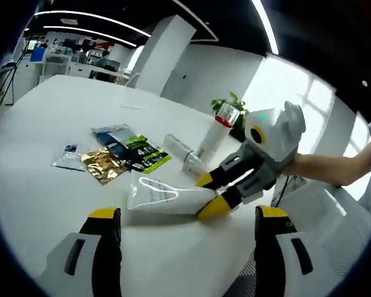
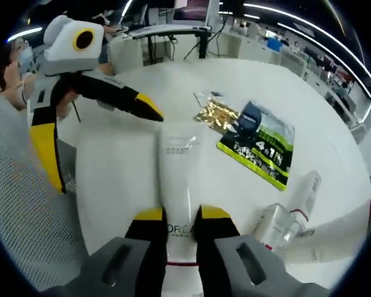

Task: Arrange the skincare products in the storage area until every visible bottle or jar stands upright without overlapping.

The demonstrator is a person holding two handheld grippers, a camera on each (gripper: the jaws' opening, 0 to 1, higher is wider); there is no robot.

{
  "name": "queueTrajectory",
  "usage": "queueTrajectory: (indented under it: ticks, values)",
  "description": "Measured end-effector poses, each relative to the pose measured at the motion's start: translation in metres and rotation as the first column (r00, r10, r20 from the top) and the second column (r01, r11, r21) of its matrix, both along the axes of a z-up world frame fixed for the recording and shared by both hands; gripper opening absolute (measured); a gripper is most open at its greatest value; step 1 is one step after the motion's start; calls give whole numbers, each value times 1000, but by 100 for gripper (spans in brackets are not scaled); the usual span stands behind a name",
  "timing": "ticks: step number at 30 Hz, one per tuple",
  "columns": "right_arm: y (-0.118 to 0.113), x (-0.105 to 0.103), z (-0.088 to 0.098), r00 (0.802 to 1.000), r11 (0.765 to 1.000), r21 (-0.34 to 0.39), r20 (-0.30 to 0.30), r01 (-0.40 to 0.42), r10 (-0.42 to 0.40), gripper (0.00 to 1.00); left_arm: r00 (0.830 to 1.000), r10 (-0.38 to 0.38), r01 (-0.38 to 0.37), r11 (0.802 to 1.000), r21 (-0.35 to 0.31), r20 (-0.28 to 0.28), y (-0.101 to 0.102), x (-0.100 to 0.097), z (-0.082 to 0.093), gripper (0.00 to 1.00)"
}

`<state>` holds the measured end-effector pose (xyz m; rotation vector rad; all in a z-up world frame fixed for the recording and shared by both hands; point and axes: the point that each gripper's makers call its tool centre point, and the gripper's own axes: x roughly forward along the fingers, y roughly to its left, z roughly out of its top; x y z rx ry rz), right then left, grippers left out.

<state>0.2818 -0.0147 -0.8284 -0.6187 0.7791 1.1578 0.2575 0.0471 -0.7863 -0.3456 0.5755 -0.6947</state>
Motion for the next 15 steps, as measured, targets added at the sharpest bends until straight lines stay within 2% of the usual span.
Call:
queueTrajectory:
  ticks: [3, 6, 11, 15]
  values:
    - [0, -1, 1, 1000, 1000, 13, 12, -19, 19, 14, 1000, 9, -9, 1000, -9, 4, -1, 0, 0, 81]
    - [0, -3, 2, 1000, 999, 23, 15, -24, 24, 14, 999, 31, -31, 998, -60, -13, 0, 3, 2, 80]
    - [1, -5, 8, 1000, 999, 45, 19, -25, 24, 14, 999, 33, -33, 996, -78, -2, 0, 8, 4, 72]
    - [8, -7, 20, 999, 996, 82, 31, -26, 24, 14, 999, 34, -36, 987, -157, -13, -5, 11, 13, 66]
